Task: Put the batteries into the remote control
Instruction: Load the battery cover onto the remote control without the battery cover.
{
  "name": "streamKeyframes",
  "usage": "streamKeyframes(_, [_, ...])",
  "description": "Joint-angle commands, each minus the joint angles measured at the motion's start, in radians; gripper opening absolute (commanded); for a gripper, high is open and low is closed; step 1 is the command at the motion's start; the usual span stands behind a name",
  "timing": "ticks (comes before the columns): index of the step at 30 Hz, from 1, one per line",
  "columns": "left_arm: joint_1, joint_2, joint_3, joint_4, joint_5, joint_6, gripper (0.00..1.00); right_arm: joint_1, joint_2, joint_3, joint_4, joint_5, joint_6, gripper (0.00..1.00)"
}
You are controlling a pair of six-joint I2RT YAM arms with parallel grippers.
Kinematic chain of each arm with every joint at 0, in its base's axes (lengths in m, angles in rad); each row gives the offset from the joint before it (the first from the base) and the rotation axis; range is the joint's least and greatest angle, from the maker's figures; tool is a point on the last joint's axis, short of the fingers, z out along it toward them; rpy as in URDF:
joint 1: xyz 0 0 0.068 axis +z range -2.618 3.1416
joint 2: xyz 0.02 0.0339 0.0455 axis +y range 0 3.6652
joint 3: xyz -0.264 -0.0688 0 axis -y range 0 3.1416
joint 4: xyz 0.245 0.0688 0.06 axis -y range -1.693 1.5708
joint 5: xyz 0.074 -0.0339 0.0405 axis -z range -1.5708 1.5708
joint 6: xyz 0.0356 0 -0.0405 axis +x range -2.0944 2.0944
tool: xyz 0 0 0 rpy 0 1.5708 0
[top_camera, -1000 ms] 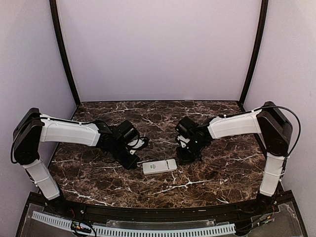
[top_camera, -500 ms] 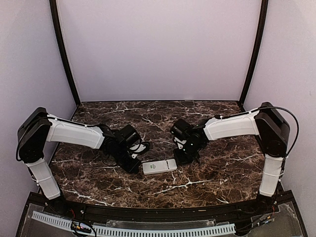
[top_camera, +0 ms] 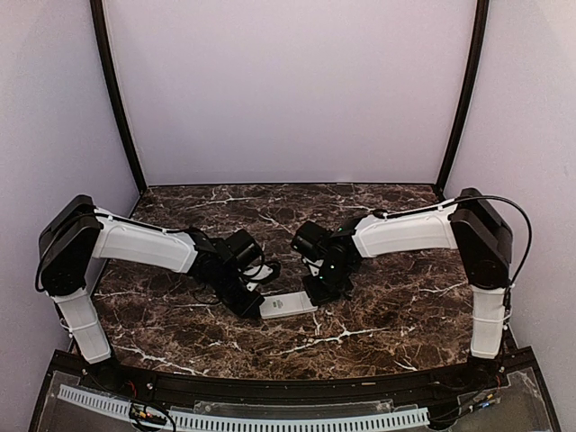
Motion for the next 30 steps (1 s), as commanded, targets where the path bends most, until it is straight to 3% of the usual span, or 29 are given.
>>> streamKeyframes(1, [-0.014, 0.013, 0.023, 0.015, 0.034, 0.017, 0.00, 0.021, 0.031, 0.031, 0.005, -0.011, 0.008, 0.00])
streamKeyframes(8, [-0.014, 0.012, 0.017, 0.014, 0.023, 0.026, 0.00, 0.013, 0.017, 0.002, -0.005, 0.003, 0.004, 0.00])
streamKeyframes(14, [-0.013, 0.006, 0.005, 0.002, 0.000, 0.045, 0.00, -0.072, -0.091, -0.098, 0.005, 0.024, -0.021, 0.00])
streamKeyframes(20, [-0.013, 0.008, 0.003, -0.001, -0.005, 0.049, 0.00, -0.090, -0.128, -0.033, -0.032, 0.003, -0.097, 0.00])
streamKeyframes(30, [-0.013, 0.014, 0.006, -0.004, -0.008, 0.054, 0.00, -0.091, -0.165, -0.074, 0.182, -0.261, -0.087, 0.00])
